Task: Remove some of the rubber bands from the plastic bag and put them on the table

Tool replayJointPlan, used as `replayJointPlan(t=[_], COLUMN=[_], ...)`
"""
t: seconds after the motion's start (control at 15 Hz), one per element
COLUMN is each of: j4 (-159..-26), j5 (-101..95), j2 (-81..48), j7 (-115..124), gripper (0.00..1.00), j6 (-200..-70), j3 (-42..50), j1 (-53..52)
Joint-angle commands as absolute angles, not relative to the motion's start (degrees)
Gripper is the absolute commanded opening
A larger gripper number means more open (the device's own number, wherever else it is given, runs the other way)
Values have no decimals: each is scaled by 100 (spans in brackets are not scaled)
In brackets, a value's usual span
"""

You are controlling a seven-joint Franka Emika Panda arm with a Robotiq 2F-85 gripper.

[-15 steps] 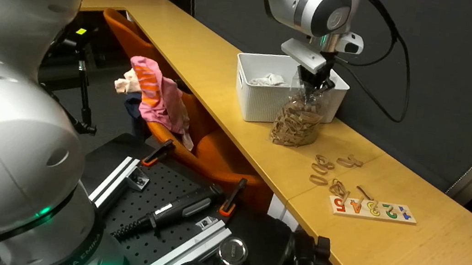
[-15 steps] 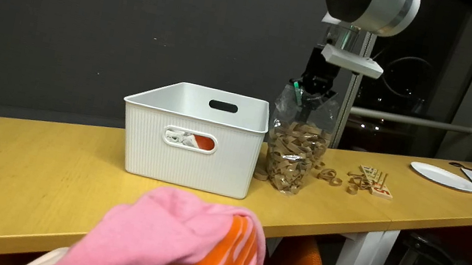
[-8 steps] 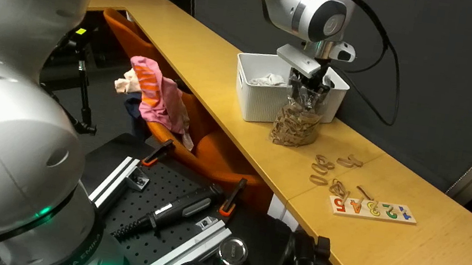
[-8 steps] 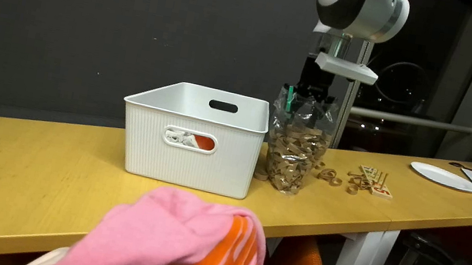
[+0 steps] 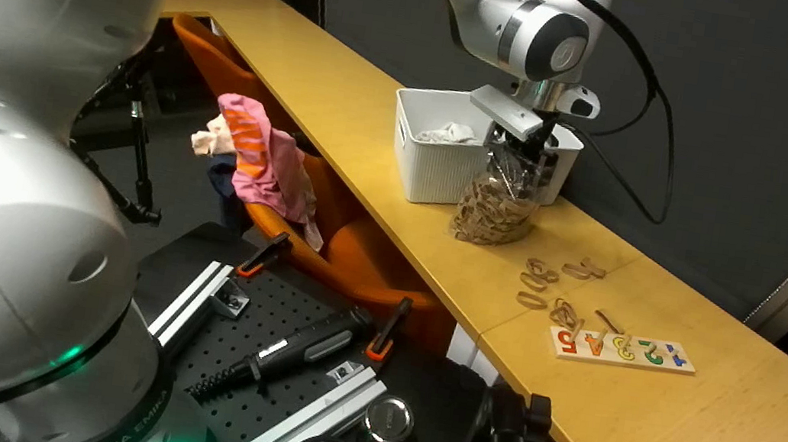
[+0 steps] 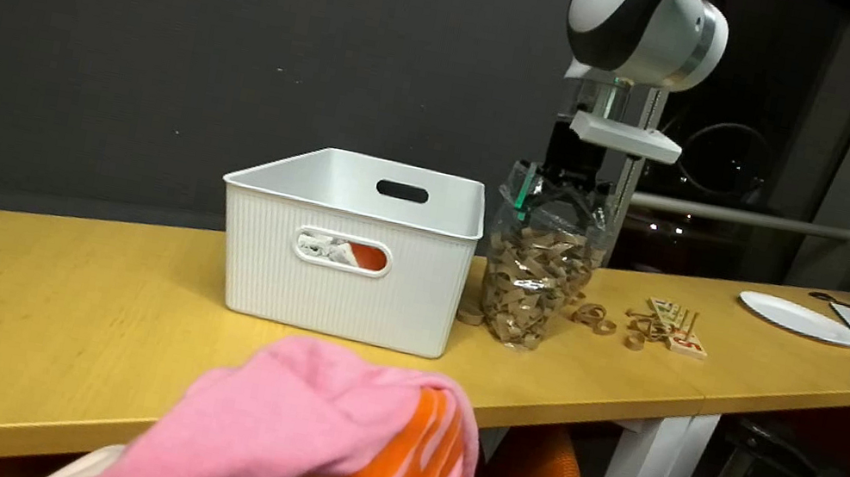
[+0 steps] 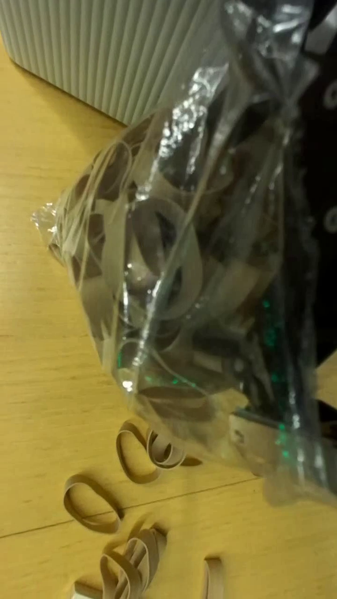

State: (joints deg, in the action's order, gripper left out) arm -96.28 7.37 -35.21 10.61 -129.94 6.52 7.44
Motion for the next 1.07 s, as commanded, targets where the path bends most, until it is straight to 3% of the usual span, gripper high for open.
replayJointPlan(t=[0.0, 0.07, 0.67, 0.8, 1.0], j4=[-9096, -9043, -9163, -9385, -9571], j5=[874, 892, 904, 897, 924], j2=[-3883, -3934, -3802, -3571, -3277], j7=[893, 866, 867, 868, 839], gripper=[84, 73, 7, 0, 2], j6=[-12583, -12545, -12610, -12707, -12737], j3=[550, 544, 577, 587, 585], j1=[916, 949, 953, 924, 931])
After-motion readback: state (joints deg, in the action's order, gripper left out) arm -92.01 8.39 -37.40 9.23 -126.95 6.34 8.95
